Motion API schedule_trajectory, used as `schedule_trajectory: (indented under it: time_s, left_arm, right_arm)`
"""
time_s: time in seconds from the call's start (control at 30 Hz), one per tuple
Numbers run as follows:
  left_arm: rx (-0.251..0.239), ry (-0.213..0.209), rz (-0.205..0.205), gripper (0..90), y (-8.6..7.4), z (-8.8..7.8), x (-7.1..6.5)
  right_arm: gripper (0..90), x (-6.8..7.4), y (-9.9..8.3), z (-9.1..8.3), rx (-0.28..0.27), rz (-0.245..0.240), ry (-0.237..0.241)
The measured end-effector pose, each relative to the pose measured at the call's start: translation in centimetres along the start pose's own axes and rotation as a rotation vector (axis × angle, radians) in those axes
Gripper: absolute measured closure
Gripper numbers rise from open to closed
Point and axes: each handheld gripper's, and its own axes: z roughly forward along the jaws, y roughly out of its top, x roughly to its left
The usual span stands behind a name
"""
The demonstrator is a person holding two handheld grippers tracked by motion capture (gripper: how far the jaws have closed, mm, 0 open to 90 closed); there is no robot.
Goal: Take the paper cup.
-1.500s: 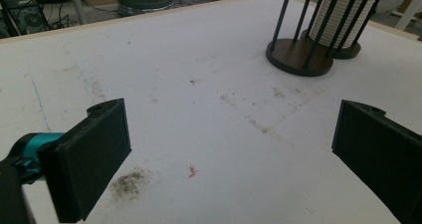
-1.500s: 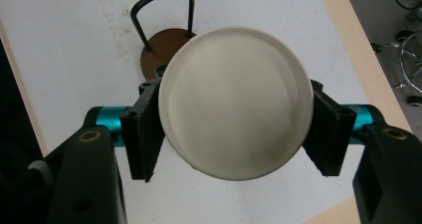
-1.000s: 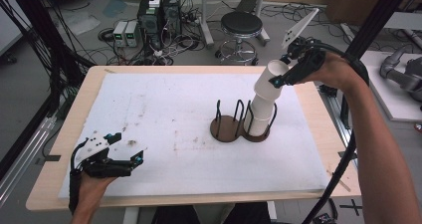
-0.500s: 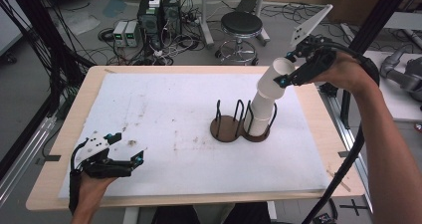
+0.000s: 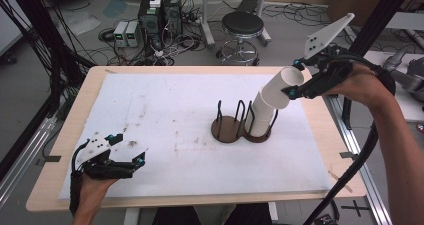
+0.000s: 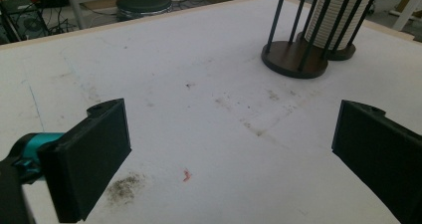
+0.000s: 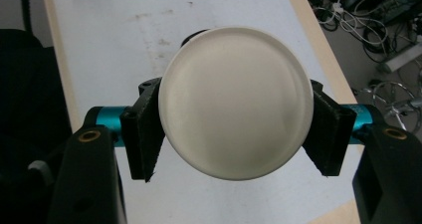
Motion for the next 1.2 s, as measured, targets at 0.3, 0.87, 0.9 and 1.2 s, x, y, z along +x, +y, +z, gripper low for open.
schedule_trajectory:
  time_s: [0.3,0.87,0.9,1.2]
  left_arm:
    - [-0.005,-0.004,0.004,1.8,0.1,-0.1,-0.3]
    - [0.001,-0.019,0.012,1.8,0.2,0.1,-0.4]
    - [0.001,-0.019,0.012,1.8,0.2,0.1,-0.4]
    - [0.004,-0.024,0.013,1.8,0.1,0.2,-0.5]
  right_arm:
    - [34.5,1.8,-1.2,0.7,-0.013,-0.006,0.033]
    - [34.5,4.2,-3.1,3.0,-0.048,0.001,0.08]
    - [34.5,4.3,-3.2,3.1,-0.05,0.005,0.079]
    - [34.5,5.2,-4.0,4.6,-0.069,0.007,0.109]
